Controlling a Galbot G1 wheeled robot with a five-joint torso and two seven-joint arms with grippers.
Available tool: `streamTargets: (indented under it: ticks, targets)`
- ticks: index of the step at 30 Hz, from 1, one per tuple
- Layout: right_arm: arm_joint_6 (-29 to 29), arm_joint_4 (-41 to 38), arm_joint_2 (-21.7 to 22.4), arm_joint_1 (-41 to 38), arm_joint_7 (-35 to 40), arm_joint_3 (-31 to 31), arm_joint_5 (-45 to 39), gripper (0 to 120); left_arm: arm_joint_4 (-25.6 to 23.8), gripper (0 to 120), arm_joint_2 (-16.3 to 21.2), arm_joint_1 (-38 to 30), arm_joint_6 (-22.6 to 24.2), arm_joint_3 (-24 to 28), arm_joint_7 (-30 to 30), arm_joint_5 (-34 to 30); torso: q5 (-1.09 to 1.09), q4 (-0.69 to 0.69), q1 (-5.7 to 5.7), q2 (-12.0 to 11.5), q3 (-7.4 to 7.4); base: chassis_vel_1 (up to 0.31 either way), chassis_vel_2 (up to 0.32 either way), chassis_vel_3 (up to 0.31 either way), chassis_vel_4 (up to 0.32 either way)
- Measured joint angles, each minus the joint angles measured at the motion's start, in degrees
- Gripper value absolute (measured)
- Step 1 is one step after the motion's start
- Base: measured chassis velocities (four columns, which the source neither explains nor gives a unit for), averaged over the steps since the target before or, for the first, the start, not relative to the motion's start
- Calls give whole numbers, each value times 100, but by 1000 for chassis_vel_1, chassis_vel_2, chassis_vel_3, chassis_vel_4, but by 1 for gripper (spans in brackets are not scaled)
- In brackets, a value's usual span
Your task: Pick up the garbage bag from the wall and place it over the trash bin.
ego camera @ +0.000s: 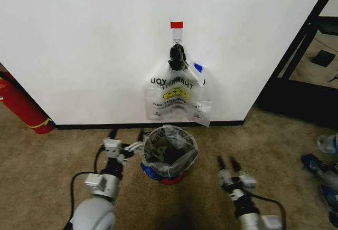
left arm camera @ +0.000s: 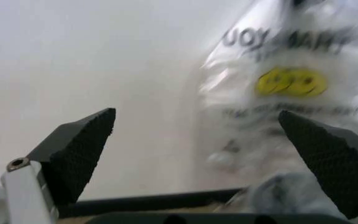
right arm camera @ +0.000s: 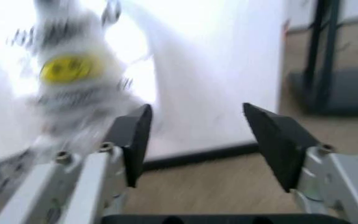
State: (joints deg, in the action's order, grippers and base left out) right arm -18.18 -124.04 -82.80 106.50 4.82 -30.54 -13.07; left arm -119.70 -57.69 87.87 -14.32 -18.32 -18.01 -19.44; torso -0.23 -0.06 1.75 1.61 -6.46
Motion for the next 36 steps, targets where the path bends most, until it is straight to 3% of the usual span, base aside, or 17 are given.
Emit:
streamTargets:
  ticks: [6,11,22,36]
  targets:
    - [-392,-582,-307,319,113,-134,517,84,218,100,-41,445,-512,-303,85,216,0,1,0,0,0,0,0,0,0]
    - [-349,-849,-527,337,215,-63,828,98,263,100,-235,278,-543,-372,75,302,0,0,0,0,0,0,0,0,0]
    - [-157,-1257,-884,357,220,185,1544,100,133,100,-206,231,-341,-410,139,668,1,0,0,0,0,0,0,0,0]
    - [19,-1388,-933,364,252,251,1635,100,43,100,-477,328,-256,-363,83,762,1,1,0,0,0,0,0,0,0]
